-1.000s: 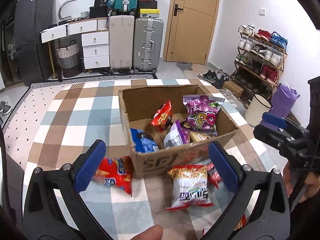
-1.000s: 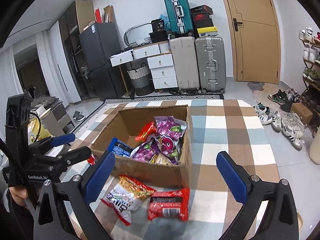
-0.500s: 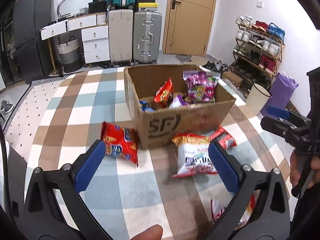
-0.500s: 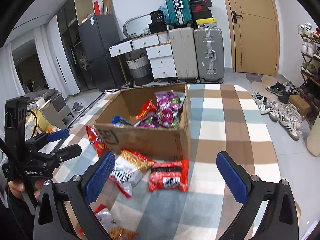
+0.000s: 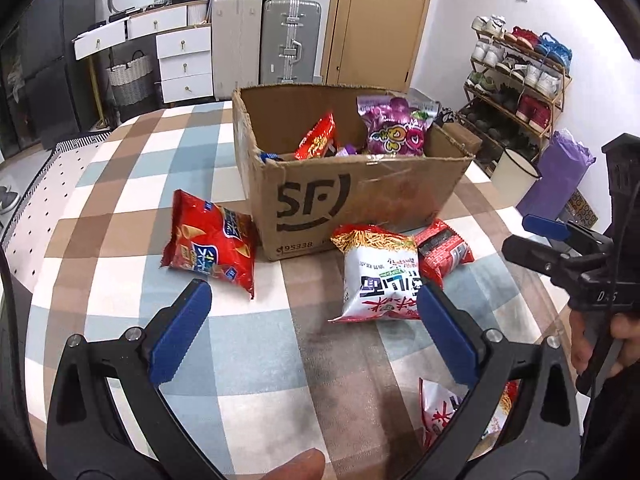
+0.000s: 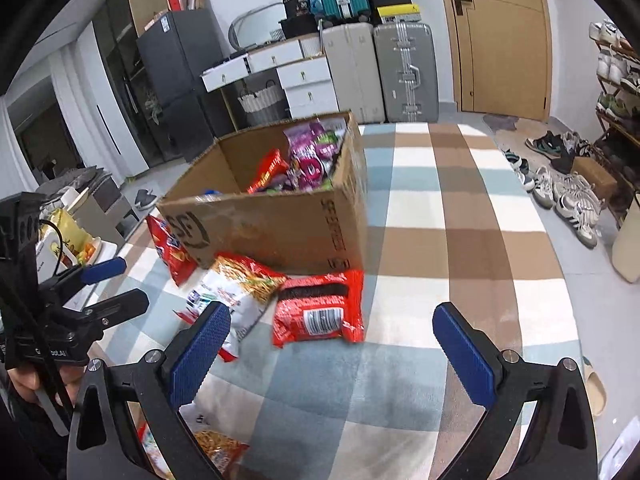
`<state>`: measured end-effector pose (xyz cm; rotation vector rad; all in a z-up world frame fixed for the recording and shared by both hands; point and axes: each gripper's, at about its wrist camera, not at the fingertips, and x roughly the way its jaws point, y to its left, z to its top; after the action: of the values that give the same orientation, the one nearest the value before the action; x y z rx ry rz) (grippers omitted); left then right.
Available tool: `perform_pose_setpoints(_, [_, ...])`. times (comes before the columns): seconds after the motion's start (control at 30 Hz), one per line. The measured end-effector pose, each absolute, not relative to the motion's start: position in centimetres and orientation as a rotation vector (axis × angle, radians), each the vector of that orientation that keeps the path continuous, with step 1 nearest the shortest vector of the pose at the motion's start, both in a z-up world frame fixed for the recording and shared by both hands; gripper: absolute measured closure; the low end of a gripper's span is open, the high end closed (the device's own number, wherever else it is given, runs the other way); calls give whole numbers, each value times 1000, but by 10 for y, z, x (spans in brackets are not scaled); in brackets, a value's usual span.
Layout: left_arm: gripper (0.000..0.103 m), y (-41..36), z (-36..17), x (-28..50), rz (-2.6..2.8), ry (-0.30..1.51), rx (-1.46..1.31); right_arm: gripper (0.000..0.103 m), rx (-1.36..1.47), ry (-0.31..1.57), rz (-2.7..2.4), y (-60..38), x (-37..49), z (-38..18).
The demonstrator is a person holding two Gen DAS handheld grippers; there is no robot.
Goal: Organize snacks
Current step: 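Withdraw both tools from the box toward the remaining snacks, then grasp the white noodle-snack bag with left tool while right tool grasps red-black pack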
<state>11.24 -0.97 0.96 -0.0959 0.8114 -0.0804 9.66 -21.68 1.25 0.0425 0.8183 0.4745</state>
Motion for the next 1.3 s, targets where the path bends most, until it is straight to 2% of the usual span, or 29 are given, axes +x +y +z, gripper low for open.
perform_pose_setpoints(0.53, [1,-35,-26,153,-117,905,-49,0,-48,964,474,-194,130,-39])
perform_pose_setpoints(1.03, [1,-39,-39,169,-130,930,-71,1,-130,963,472,-171,153,-54])
perform_pose_setpoints(1.1, [1,-36,-38,168,-139,935,-72,5,-125,955,477,-172,154,-54])
perform_pose_setpoints(1.13, [1,-37,-38,168,-139,936,-70,12,-119,952,482,-173,155,-53])
perform_pose_setpoints(1.27, [1,-41,-41,169,-153,938,-74,25,-125,943,508,-174,155,-54])
perform_pose_setpoints(1.3, [1,-43,-41,170,-157,940,-74,31,-134,938,510,-175,154,-53])
